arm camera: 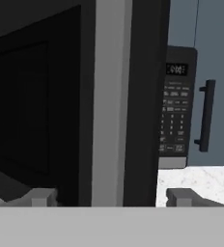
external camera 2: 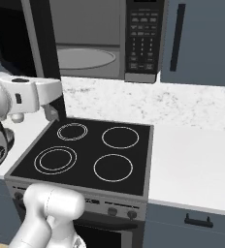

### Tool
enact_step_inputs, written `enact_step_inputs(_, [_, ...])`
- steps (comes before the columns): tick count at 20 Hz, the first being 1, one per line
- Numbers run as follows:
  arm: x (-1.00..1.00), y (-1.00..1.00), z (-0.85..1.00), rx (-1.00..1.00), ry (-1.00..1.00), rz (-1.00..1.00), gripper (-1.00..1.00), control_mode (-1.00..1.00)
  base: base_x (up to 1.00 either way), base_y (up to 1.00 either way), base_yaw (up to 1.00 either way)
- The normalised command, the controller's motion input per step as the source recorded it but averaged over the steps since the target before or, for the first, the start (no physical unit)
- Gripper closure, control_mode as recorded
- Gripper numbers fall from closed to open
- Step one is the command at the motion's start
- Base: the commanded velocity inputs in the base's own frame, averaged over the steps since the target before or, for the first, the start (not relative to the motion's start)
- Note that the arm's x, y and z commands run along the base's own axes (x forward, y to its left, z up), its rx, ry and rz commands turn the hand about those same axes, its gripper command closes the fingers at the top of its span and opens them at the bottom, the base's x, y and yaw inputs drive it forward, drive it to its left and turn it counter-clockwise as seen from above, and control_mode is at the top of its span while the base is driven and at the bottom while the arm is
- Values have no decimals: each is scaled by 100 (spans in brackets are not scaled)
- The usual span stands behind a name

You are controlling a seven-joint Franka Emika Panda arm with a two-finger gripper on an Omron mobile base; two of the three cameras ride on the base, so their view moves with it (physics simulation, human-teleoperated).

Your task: Open the microwave, place the bowl with waffle inside the microwave, then close the microwave door and turn it on.

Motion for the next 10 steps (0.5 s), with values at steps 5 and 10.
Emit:
enact_step_inputs(5, [-78, -30, 4, 0, 0, -1, -100, -100, 0, 0, 0])
enact_step_inputs(10, [1, -91, 1, 6, 0, 21, -100, -100, 0, 0, 0])
